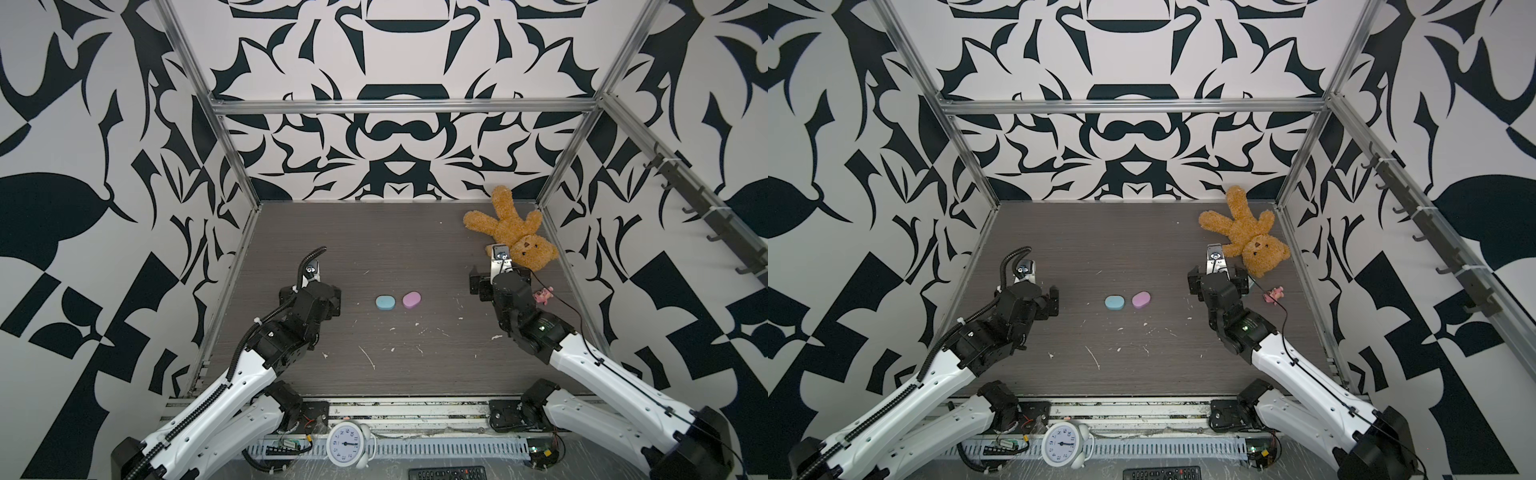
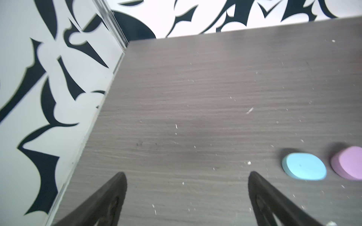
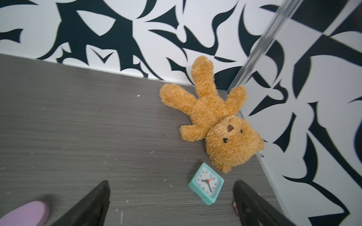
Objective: Insert wireless bluetooth earbuds into charging case
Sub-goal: Reset both arms
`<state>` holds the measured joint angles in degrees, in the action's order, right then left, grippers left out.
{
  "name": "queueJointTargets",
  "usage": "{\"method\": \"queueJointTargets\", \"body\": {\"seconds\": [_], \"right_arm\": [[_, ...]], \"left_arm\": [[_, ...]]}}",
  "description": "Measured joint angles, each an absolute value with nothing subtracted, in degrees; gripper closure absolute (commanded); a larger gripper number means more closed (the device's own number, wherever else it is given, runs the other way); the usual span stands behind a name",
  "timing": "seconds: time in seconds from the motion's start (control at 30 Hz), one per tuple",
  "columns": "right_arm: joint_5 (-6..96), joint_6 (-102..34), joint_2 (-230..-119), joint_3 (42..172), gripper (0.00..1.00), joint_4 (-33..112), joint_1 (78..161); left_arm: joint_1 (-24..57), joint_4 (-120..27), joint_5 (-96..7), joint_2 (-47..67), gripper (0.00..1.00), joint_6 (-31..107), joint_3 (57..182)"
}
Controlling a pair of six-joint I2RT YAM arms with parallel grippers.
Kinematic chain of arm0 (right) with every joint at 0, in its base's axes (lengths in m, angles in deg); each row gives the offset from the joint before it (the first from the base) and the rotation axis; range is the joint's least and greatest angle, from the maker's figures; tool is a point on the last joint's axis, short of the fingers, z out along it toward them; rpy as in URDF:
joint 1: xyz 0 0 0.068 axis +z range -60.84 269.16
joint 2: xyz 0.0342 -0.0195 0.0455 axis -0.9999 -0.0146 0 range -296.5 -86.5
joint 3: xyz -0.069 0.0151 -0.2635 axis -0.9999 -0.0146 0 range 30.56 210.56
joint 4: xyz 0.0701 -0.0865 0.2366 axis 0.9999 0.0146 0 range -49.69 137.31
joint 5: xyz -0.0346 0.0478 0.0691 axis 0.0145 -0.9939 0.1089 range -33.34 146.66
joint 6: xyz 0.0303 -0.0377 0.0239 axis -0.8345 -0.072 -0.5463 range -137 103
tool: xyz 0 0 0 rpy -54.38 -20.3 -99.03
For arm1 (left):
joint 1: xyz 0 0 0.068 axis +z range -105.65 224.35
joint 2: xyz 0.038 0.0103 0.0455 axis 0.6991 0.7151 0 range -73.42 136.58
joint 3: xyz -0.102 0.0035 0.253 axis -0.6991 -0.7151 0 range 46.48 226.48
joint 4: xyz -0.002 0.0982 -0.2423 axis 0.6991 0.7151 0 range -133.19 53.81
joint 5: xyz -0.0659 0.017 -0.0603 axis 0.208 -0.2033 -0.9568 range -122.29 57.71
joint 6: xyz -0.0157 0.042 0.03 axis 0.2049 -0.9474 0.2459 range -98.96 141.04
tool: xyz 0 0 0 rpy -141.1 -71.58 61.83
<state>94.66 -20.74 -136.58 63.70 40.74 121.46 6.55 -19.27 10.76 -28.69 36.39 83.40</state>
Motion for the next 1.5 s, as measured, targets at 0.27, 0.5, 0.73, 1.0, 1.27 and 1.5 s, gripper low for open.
{"method": "queueJointTargets", "body": {"seconds": [0.27,0.5,0.73,1.0,1.27,1.5], "right_arm": [[94.4,-16.7,-136.9,54.8,0.0,27.9,111.9],[92.5,-16.5,-151.1,54.7,0.0,19.3,106.1],[89.0,-15.1,-161.5,52.0,0.0,9.9,104.6],[83.5,-14.8,-169.7,50.5,0.0,-4.2,101.9],[80.4,-16.1,-177.0,48.0,0.0,-13.3,98.2],[79.5,-18.2,-176.8,48.4,0.0,-13.5,95.9]], "left_arm": [[16.2,-33.7,8.0,-22.9,0.01,29.8,77.8],[24.9,-45.7,3.0,-12.3,0.01,26.8,77.3],[30.6,-55.9,-2.7,-4.7,0.01,25.3,75.8],[34.8,-69.5,-8.6,1.8,0.01,23.0,71.5],[35.5,-81.7,-15.3,10.4,0.01,20.0,70.1],[42.4,-88.5,-24.9,16.4,0.01,21.0,69.3]]}}
